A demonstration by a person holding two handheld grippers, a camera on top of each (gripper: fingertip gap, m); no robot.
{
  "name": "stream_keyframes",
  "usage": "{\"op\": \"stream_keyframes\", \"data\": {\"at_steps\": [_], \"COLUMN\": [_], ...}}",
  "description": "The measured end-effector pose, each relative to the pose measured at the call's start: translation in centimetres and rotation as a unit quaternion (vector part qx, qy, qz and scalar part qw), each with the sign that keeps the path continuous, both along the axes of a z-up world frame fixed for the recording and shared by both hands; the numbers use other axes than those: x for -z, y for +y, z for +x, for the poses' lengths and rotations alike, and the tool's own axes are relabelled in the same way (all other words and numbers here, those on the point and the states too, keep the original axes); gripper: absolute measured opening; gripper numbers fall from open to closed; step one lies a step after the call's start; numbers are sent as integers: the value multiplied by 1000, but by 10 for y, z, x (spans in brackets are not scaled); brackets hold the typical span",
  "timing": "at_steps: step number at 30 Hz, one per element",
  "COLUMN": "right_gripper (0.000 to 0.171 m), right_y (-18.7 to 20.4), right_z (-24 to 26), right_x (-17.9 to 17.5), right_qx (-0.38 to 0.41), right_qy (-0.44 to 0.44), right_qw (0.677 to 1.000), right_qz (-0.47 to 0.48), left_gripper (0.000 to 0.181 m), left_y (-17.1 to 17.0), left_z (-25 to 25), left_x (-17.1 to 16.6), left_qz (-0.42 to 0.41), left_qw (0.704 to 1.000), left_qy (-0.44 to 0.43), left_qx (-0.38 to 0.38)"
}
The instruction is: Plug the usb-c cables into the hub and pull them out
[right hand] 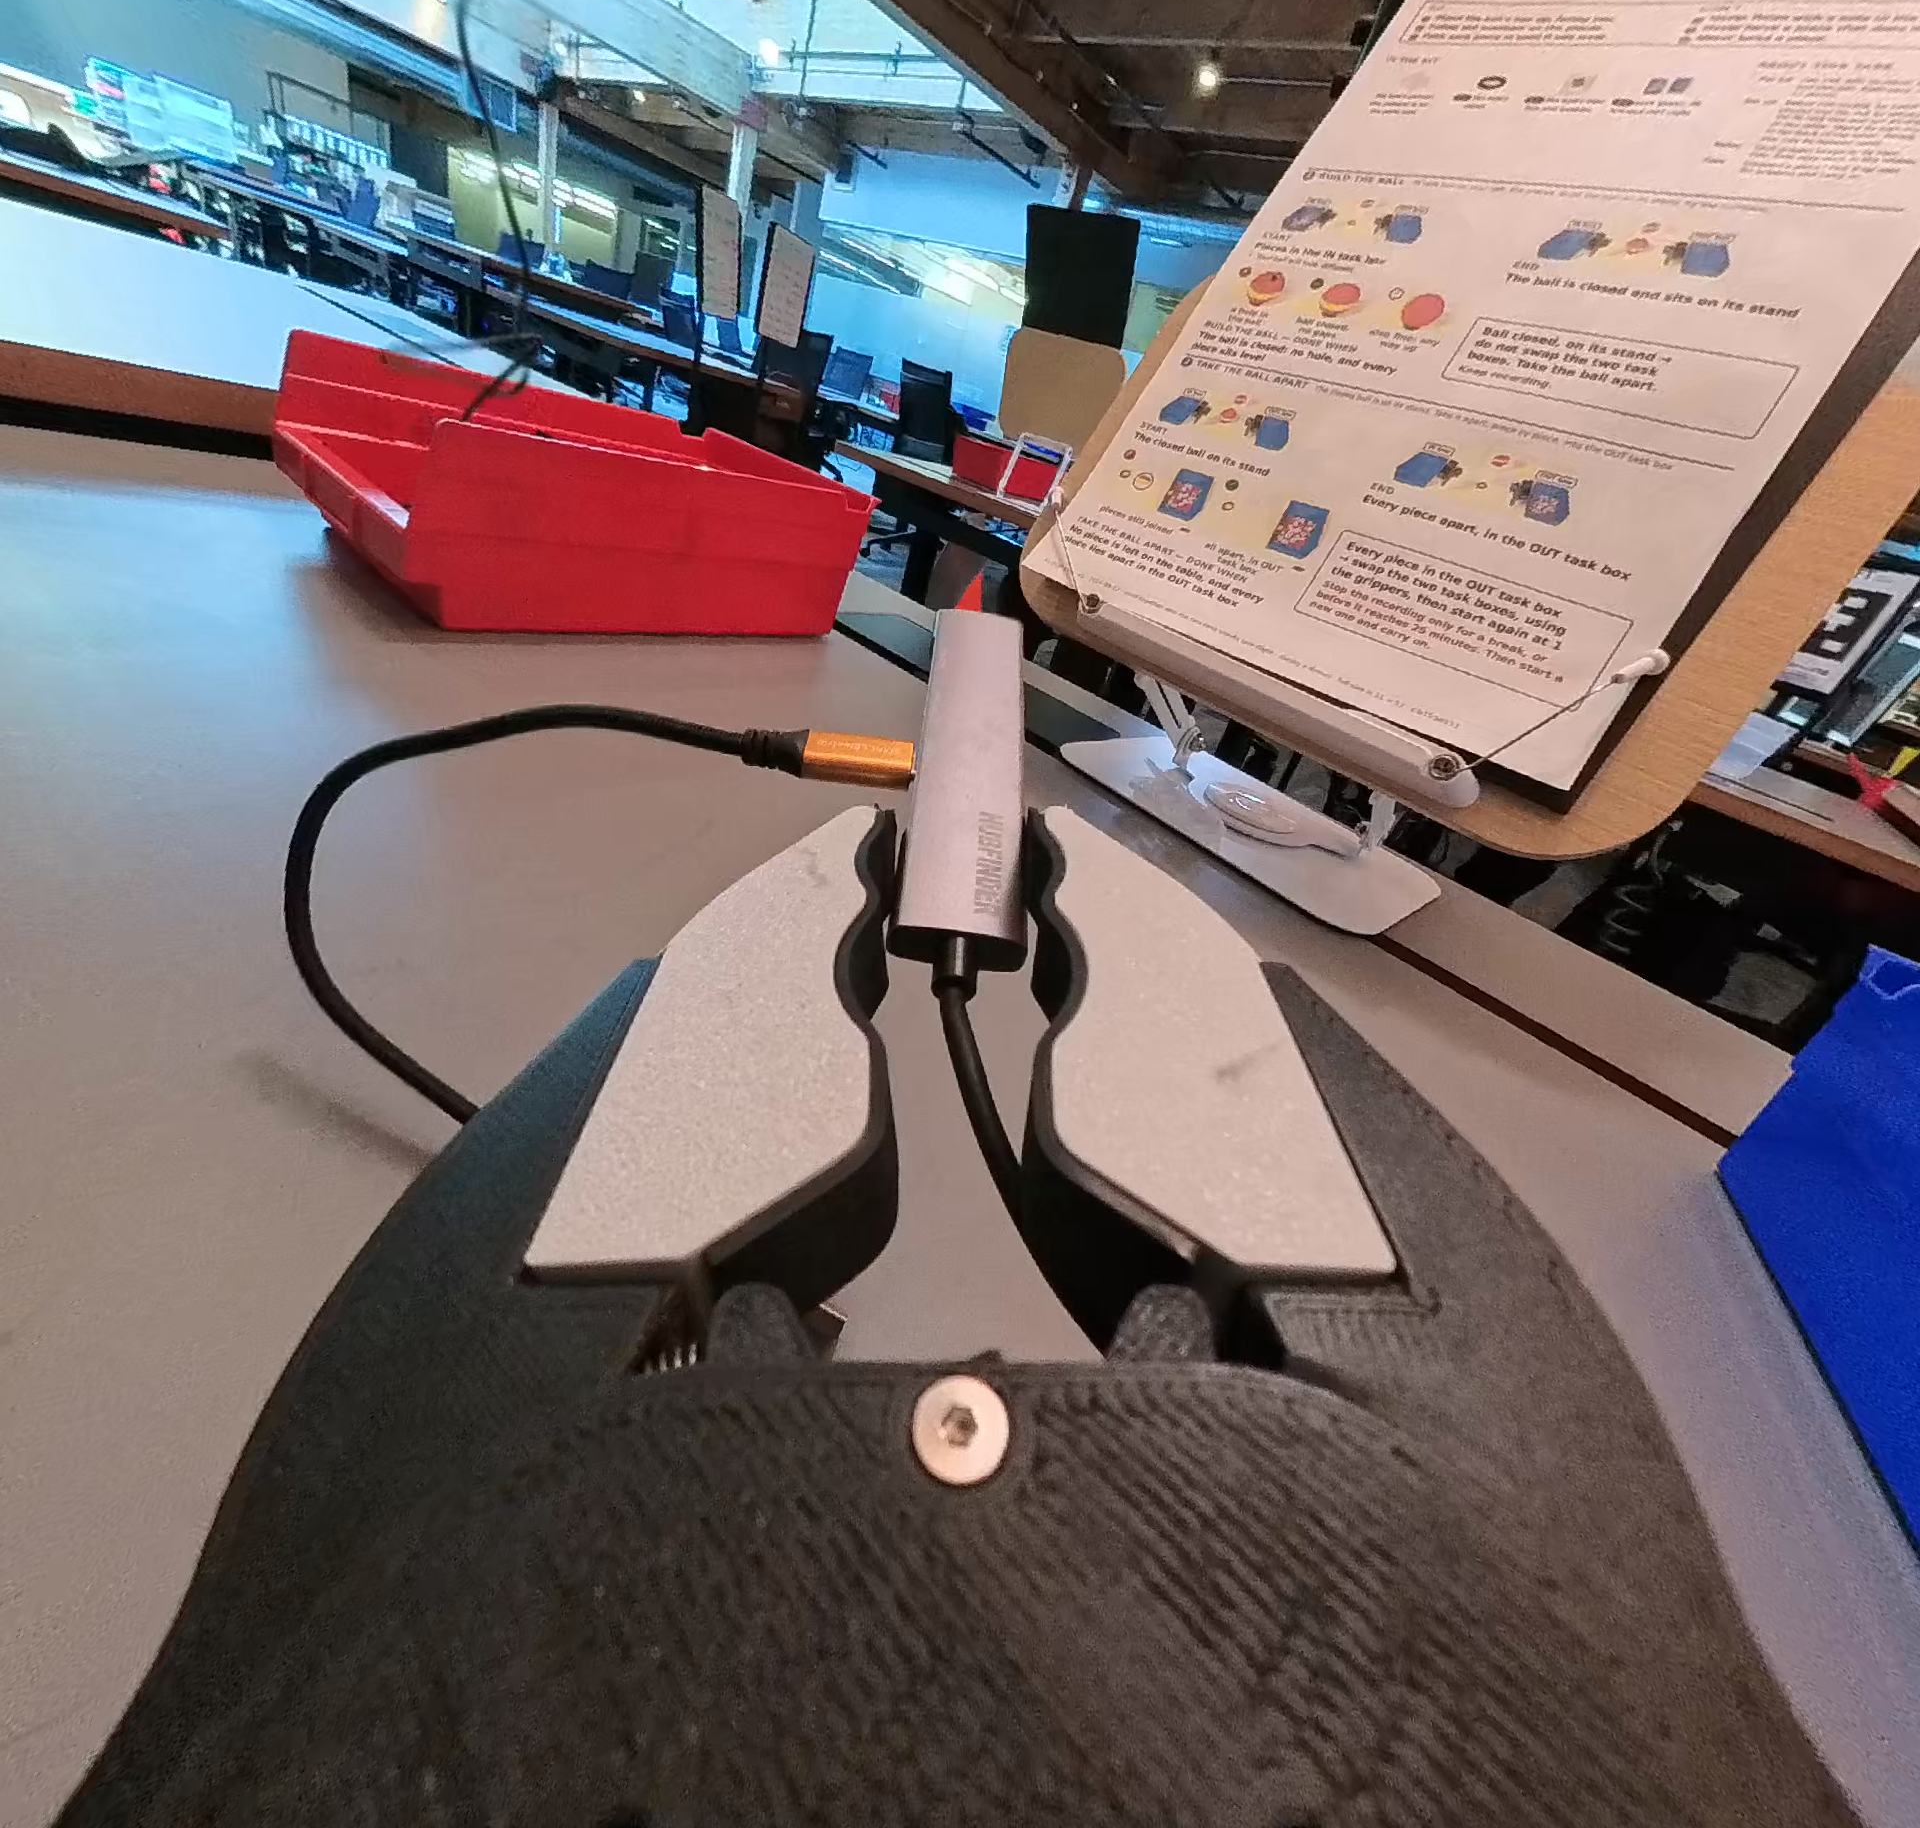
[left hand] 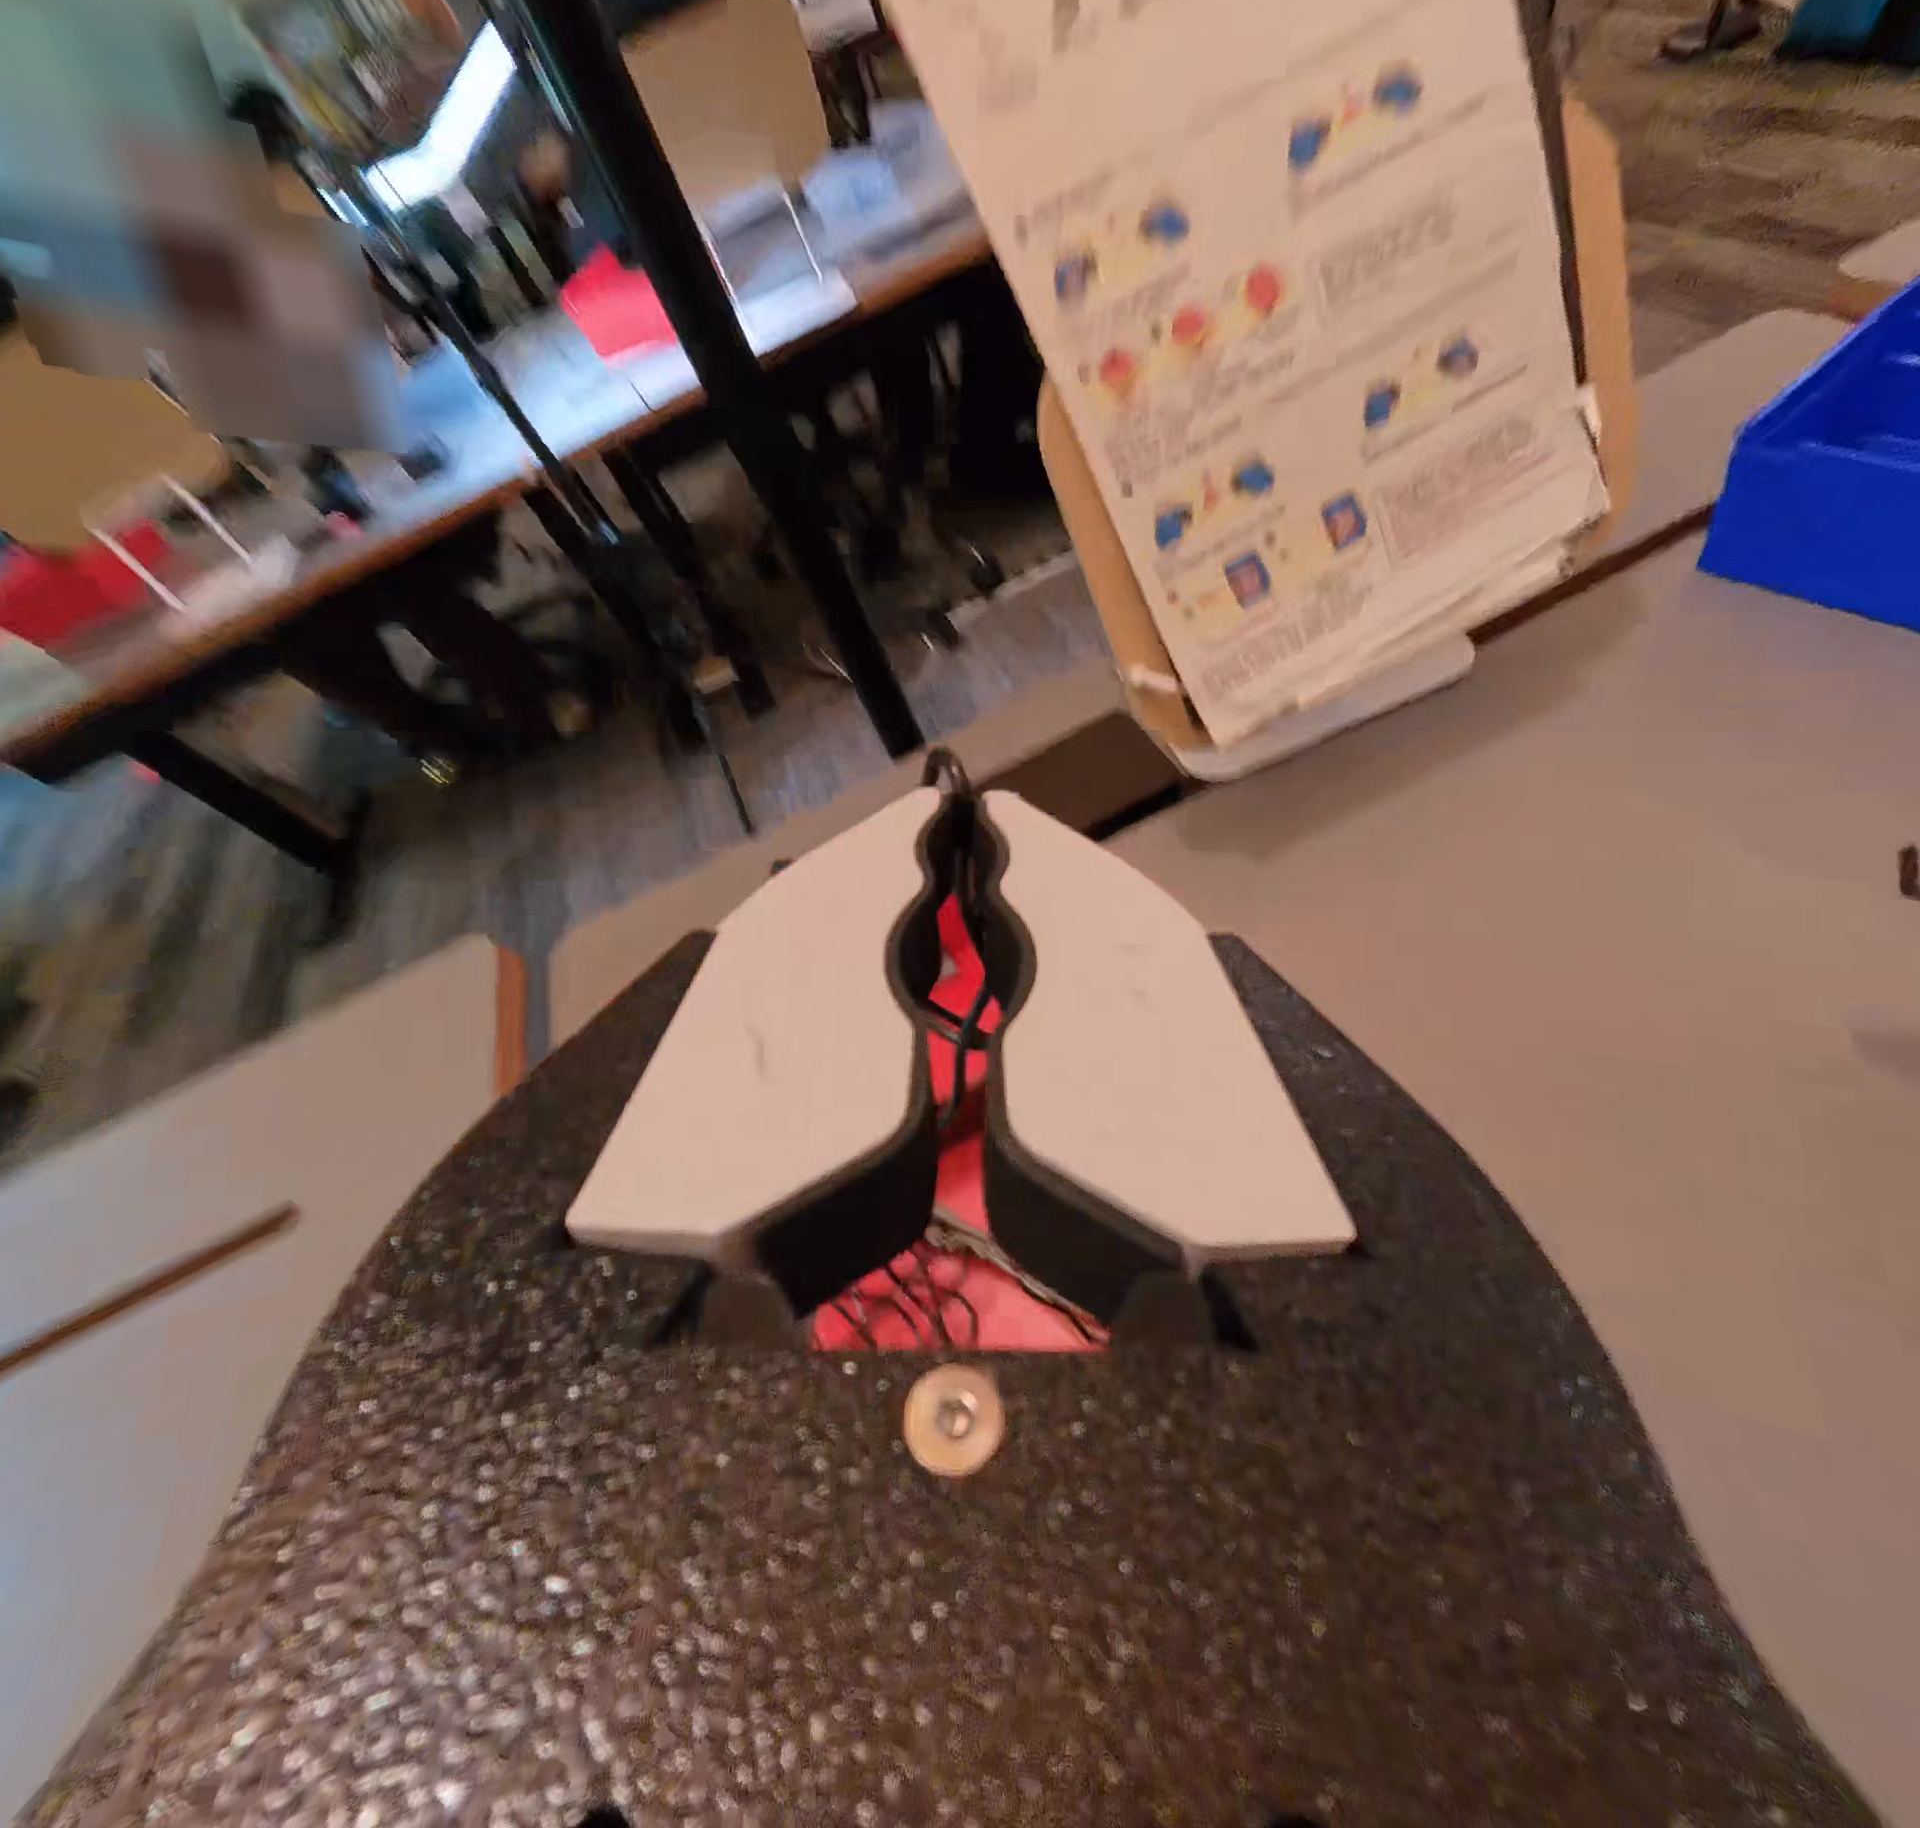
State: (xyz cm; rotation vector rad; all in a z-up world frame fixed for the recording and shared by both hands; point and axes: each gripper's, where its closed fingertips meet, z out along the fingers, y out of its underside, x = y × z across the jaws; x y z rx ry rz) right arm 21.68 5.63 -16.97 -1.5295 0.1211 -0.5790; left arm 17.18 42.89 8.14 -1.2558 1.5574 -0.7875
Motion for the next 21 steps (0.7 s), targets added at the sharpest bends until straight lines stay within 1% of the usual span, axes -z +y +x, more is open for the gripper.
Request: {"op": "stream_keyframes", "data": {"at_steps": [4, 6, 7, 9, 12, 15, 21], "right_gripper": [24, 24, 24, 24, 24, 24, 24], "right_y": [-2, -2, -2, -3, -6, -7, -6], "right_z": [1, 1, 1, 2, 4, 5, 4], "right_x": [-2, -2, -2, -3, -5, -6, -5], "right_qx": [-1, -1, -1, 0, 1, 1, 0], "right_qy": [4, 4, 5, 7, 15, 19, 17], "right_qw": [1000, 1000, 1000, 1000, 1000, 999, 999], "right_qz": [8, 9, 10, 15, 27, 32, 28], "left_gripper": [2, 2, 2, 2, 2, 2, 2], "left_y": [-36, -57, -67, -86, -108, -115, -119], "left_z": [-8, -9, -9, -6, -4, -6, -22], "left_x": [-82, -112, -120, -127, -139, -178, -295], "left_qz": [65, 79, 80, 86, 93, 125, 130], "left_qw": [994, 991, 991, 989, 985, 977, 957], "left_qy": [-89, -106, -108, -107, -131, -169, -258], "left_qx": [-1, 15, 27, 46, 59, 41, 5]}}
